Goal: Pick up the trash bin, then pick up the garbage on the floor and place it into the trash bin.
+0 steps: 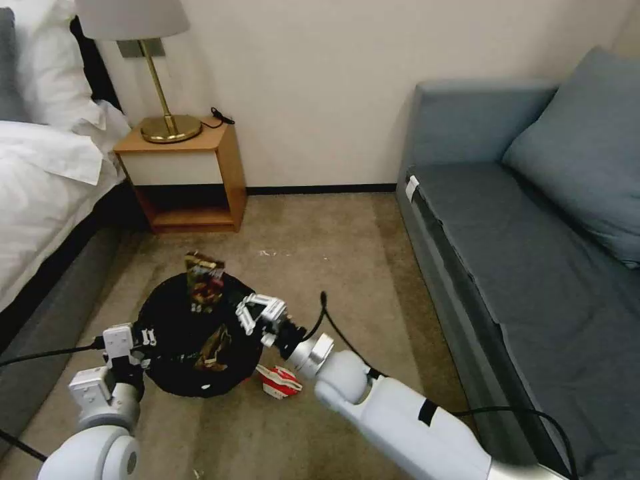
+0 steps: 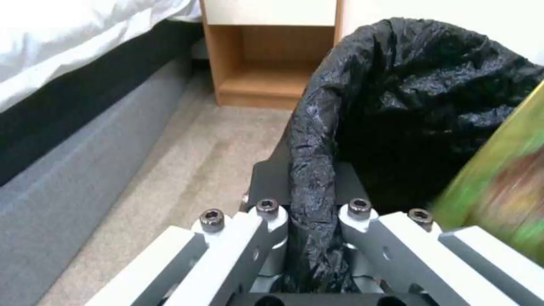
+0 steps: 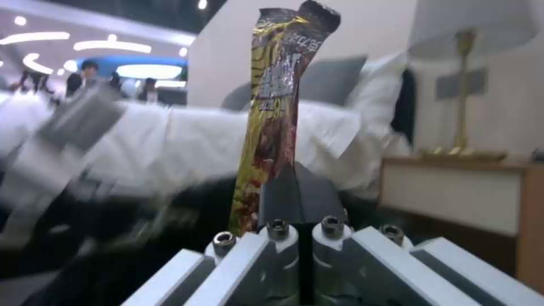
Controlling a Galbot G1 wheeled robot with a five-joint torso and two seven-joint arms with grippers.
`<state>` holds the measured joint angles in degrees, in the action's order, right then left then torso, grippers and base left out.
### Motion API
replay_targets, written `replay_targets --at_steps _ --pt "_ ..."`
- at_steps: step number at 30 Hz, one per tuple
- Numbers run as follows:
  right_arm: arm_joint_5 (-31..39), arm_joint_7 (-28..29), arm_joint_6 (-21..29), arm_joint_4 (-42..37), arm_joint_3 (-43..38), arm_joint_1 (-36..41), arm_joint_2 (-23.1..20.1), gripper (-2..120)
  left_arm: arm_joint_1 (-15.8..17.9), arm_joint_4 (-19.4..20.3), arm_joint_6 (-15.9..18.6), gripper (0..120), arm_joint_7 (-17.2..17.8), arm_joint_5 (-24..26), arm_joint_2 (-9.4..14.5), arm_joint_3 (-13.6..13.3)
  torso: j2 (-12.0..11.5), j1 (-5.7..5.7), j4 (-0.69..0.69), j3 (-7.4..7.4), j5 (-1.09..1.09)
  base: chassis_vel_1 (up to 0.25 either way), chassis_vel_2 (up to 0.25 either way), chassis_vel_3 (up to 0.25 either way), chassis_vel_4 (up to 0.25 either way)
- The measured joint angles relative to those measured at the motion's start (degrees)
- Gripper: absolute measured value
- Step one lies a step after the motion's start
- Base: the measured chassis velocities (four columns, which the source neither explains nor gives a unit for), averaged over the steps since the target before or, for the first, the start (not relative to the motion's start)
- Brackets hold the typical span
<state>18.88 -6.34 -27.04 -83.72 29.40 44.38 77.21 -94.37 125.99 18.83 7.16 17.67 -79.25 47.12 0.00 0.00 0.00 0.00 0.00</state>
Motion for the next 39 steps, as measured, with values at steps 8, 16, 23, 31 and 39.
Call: replay_targets --at_steps 8,16,23,31,39 --pt "1.6 1.9 2.6 1.1 1.4 -0.1 0.0 12 0.0 0.8 0.2 7 -0.1 0.0 -0.3 0.0 0.0 0.00 0.00 0.00 0.00 0.000 0.000 0.000 0.000" --pt "3.7 2.2 4.1 -0.8 1.1 0.3 -1.5 42 0.1 1.0 0.3 7 -0.1 -0.1 -0.6 0.0 0.0 0.00 0.00 0.00 0.01 0.000 0.000 0.000 0.000" --pt "4.9 5.3 4.9 -4.2 -3.2 1.5 -3.1 64 0.1 0.7 0.1 7 -0.1 -0.6 -0.4 1.1 0.0 0.00 0.00 0.00 0.02 0.000 0.000 0.000 0.000" --pt "7.7 14.7 9.1 -13.8 -10.1 7.8 -12.6 96 1.1 -2.9 -1.5 7 0.3 -1.9 0.7 2.5 0.0 0.00 -0.02 0.00 0.01 0.000 0.000 0.000 0.000" --pt "4.6 16.9 8.5 -16.6 -15.9 15.8 -15.9 100 1.1 -3.7 -2.6 7 0.6 -2.0 1.6 3.2 0.0 0.00 -0.01 -0.01 0.01 0.000 0.000 0.000 0.000"
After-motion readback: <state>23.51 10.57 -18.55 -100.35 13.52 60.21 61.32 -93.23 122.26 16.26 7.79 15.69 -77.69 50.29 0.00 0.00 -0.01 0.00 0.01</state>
